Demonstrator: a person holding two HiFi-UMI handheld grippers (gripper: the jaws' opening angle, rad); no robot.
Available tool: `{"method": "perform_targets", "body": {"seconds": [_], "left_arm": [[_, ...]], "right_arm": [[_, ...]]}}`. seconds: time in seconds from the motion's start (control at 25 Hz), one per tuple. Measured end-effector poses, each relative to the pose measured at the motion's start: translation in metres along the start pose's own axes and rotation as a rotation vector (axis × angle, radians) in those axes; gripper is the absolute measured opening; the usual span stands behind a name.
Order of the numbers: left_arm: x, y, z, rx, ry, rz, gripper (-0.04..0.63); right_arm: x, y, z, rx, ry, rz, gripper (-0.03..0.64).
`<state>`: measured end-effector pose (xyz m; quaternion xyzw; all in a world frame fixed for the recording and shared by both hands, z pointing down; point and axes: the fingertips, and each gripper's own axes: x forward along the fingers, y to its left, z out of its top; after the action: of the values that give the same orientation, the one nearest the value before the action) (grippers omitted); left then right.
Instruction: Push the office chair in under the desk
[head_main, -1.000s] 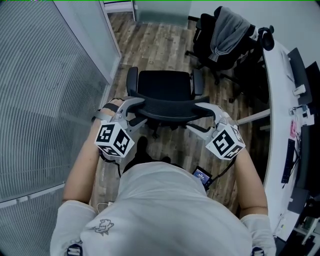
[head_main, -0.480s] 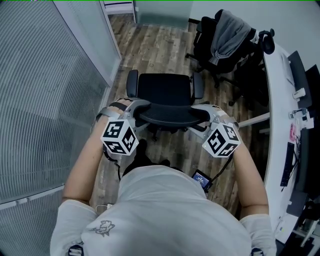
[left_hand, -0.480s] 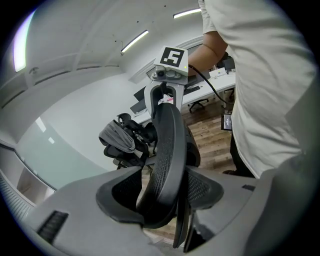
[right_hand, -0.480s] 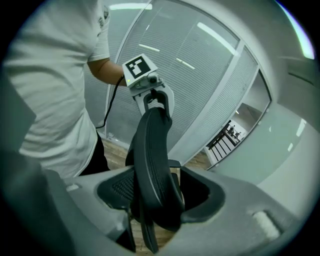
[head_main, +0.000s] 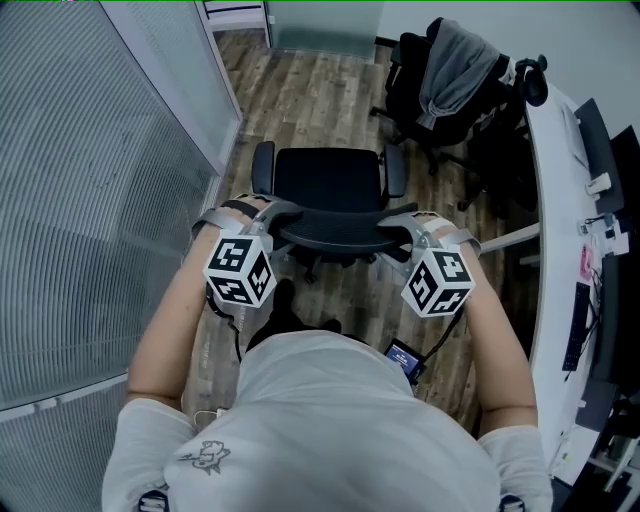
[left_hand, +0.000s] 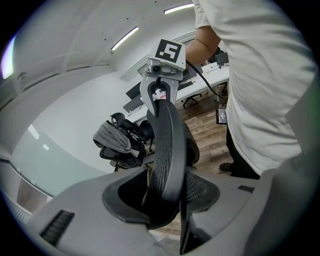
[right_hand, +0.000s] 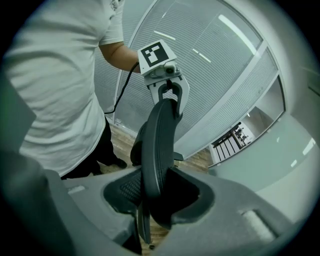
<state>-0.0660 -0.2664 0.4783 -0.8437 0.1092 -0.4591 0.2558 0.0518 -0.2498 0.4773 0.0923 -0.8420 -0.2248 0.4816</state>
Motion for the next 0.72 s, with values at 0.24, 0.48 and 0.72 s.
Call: {"method": "perform_targets", "body": {"seconds": [0.24,0.48,0.72], "left_arm": [[0.004,-0.005,0.006,0.013,0.000,-0.035,0.166],[0.008,-0.008,0.012,0.025,-0.005,-0.049,0.166],[0.009,-0.011,0.020,0.034,-0.013,-0.063,0.166]], "right_arm": [[-0.004,0.006,-0.005,-0.002,0.021,0.002,0.126],[-0.008,0.010,-0.010,-0.005,0.039,-0.007,0.123],[-0.015,0.015,-0.014,0.005,0.056,-0.005,0.121]]}}
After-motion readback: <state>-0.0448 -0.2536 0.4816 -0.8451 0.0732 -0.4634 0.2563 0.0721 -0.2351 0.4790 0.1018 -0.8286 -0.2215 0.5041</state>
